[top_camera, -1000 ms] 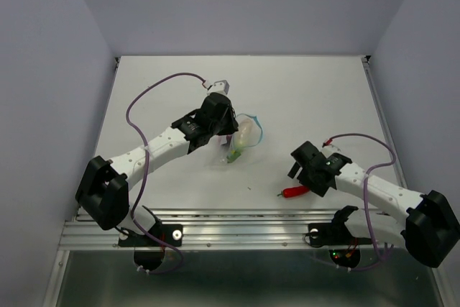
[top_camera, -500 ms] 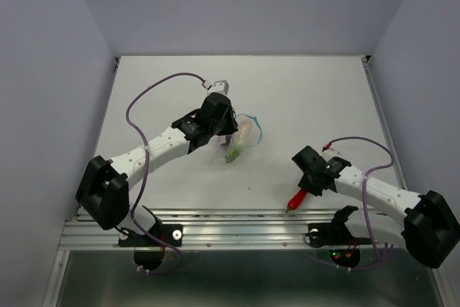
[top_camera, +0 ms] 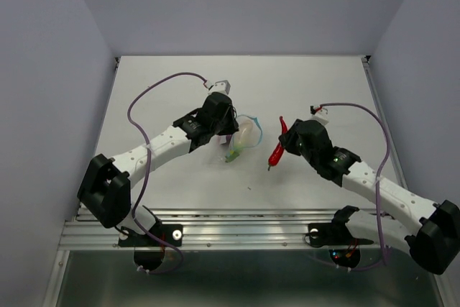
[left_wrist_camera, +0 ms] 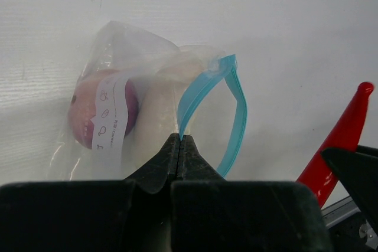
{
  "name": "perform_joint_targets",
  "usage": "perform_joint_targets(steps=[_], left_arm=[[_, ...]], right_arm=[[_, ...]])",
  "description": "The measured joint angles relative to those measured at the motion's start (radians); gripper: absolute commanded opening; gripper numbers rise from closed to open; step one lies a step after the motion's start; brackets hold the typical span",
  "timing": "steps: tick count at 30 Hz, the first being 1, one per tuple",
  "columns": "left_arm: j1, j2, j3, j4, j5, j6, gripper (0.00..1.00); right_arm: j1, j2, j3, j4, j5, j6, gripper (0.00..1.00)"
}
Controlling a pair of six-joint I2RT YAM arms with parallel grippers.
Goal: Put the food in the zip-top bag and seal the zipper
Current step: Pick up the food from the basket with the right arm, then place the food into the zip-top bag
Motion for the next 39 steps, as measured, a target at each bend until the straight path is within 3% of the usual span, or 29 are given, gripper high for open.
perform_joint_targets(steps=[6, 13, 25, 39], left_arm=[[0.000, 0.008, 0.000, 0.000, 0.008, -0.006, 0.00], [0.000, 0.014, 0.000, -0.002, 0.016, -0.023, 0.00], [0.000, 0.014, 0.000, -0.002, -0.003, -0.117, 0.00], [-0.001, 0.014, 0.000, 0.002, -0.026, -0.173, 0.00]], right_arm=[[0.000, 0.145, 0.104, 0.237, 0.005, -0.068, 0.15], [0.017, 0.346, 0.237, 0.338, 0.064, -0.063, 0.15], [0.129, 0.463, 0.261, 0.335, 0.161, 0.073, 0.20], [0.184, 0.441, 0.206, 0.305, 0.082, 0.198, 0.20]])
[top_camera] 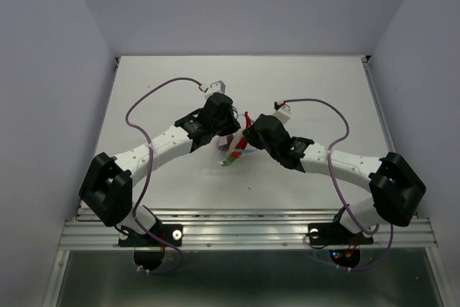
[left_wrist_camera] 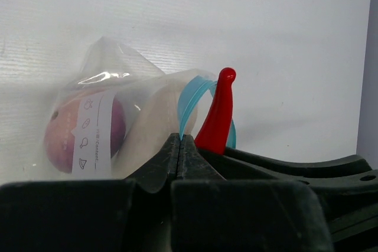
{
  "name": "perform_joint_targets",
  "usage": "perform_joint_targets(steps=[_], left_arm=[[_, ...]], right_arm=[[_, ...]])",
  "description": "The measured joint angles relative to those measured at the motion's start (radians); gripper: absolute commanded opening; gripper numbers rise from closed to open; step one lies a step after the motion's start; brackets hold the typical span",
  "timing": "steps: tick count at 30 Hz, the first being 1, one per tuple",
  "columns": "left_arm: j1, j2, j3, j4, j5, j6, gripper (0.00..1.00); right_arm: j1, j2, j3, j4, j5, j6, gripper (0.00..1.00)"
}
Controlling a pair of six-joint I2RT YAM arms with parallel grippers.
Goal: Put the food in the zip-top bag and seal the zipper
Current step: Place the food into the zip-top bag
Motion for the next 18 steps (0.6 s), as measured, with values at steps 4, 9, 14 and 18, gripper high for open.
perform_joint_targets(steps=[4, 9, 14, 18], left_arm=[[-0.001, 0.000, 0.000, 0.000, -0.005, -0.008, 0.00], [-0.002, 0.000, 0.000, 0.000, -0.010, -0.014, 0.00], [-0.002, 0.002, 0.000, -0.001, -0.014, -0.015, 0.00], [-0.007, 0.009, -0.001, -0.003, -0.015, -0.015, 0.00]], right_arm=[[0.016, -0.003, -0.010, -0.012, -0.020, 0.013, 0.20], [0.028, -0.006, -0.011, -0.022, -0.042, 0.019, 0.18], [0.060, -0.012, -0.014, -0.043, -0.047, 0.006, 0.17], [0.081, -0.035, -0.029, -0.066, -0.027, 0.005, 0.15]])
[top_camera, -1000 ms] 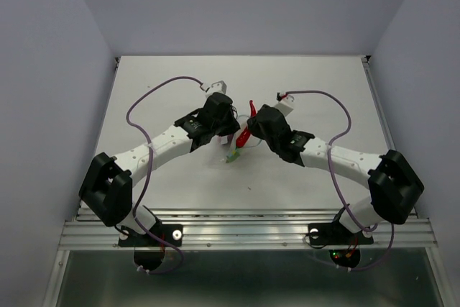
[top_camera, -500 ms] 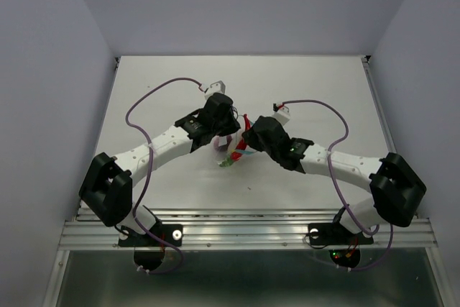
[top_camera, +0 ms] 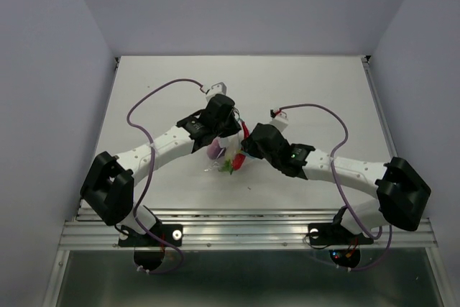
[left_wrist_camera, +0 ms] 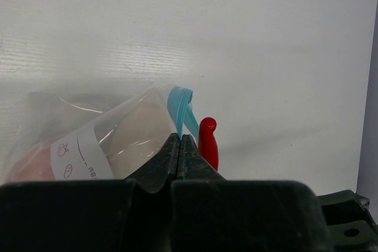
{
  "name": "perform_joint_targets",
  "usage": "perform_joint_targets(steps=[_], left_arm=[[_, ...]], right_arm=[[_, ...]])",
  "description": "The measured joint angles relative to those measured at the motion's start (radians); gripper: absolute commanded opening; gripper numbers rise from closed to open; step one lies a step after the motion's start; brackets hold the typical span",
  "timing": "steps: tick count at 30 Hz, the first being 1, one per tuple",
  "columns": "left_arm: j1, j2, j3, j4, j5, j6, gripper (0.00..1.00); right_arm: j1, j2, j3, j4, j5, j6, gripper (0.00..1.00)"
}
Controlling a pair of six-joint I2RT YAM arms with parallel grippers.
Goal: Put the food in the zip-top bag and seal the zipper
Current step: Place the food into the zip-top bag
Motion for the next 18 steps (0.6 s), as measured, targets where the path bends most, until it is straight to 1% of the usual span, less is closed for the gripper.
perform_joint_targets(steps=[6, 10, 18], left_arm=[[-0.005, 0.001, 0.000, -0.004, -0.014, 0.000, 0.00], [-0.005, 0.001, 0.000, -0.007, -0.019, 0.000, 0.00], [-0.005, 0.001, -0.001, -0.015, -0.024, 0.009, 0.00]], right_arm=[[0.009, -0.066, -0.031, -0.031, 0.032, -0.001, 0.15], [0.014, -0.066, -0.031, -0.044, 0.033, -0.007, 0.12], [0.023, -0.034, -0.027, -0.063, 0.006, -0.043, 0.11]])
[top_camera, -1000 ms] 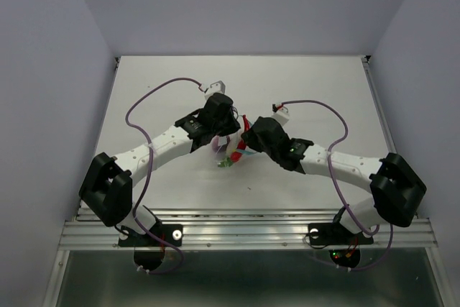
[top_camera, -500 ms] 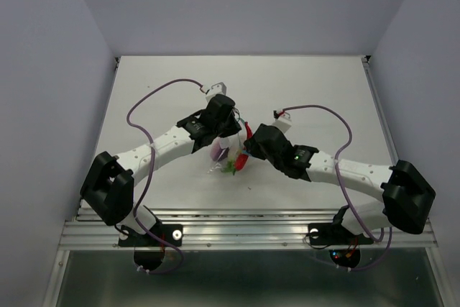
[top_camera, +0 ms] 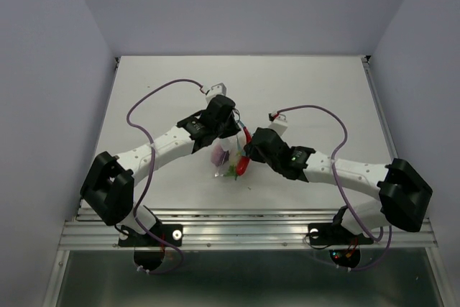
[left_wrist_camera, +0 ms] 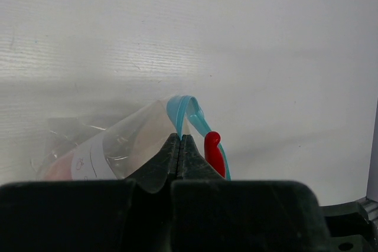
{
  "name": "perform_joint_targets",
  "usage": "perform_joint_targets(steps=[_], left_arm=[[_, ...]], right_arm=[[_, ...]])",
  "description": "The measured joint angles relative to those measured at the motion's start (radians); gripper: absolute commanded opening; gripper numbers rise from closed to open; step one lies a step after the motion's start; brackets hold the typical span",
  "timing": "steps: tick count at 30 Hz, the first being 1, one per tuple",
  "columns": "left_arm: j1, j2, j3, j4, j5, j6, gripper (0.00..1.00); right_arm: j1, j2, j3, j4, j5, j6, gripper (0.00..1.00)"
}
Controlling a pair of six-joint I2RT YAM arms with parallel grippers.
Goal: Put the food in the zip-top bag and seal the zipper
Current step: Place the food into the zip-top bag
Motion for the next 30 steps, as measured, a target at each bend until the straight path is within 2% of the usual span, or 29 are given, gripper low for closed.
perform_joint_targets(steps=[10, 22, 25, 28, 30], left_arm=[[0.000, -0.029, -0.063, 0.045, 0.027, 0.080, 0.00], [-0.022, -0.097, -0.099, 0.094, 0.071, 0.158, 0.00], [-0.031, -0.117, -0.100, 0.106, 0.091, 0.188, 0.00], [-0.031, -0.124, -0.106, 0.118, 0.095, 0.208, 0.00], [-0.029, -0.124, -0.112, 0.131, 0.097, 0.217, 0.00]], right_arm=[[0.003, 0.039, 0.040, 0.000, -0.084, -0.130, 0.11], [0.003, 0.138, 0.113, -0.029, -0.129, -0.138, 0.12], [0.003, 0.152, 0.132, -0.029, -0.138, -0.142, 0.16], [0.003, 0.163, 0.156, -0.039, -0.135, -0.142, 0.29], [0.003, 0.164, 0.163, -0.049, -0.129, -0.141, 0.32]])
